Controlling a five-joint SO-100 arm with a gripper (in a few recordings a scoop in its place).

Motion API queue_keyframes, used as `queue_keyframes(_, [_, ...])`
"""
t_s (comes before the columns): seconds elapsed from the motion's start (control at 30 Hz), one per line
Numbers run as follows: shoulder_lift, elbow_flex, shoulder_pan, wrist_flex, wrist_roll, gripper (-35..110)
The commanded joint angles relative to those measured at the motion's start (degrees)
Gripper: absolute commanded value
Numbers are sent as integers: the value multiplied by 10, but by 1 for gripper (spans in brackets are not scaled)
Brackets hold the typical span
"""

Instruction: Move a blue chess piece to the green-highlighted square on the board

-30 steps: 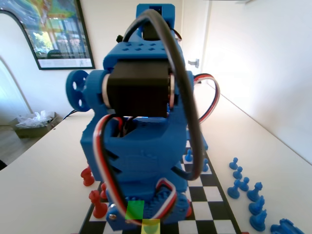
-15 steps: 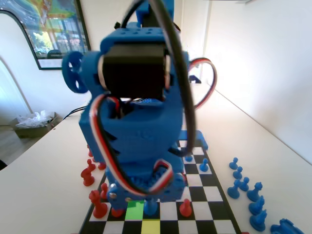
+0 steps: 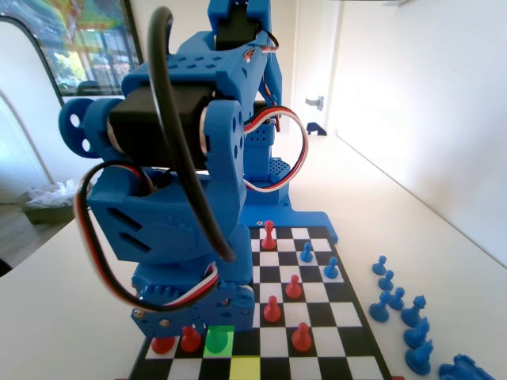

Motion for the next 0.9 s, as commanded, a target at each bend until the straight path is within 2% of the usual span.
queue_keyframes(0.0, [50,1,9,-6,-11,1])
queue_keyframes(0.53, [43,19,6,-25,-18,1])
queue_keyframes(0.87, [44,24,4,-33,-13,10])
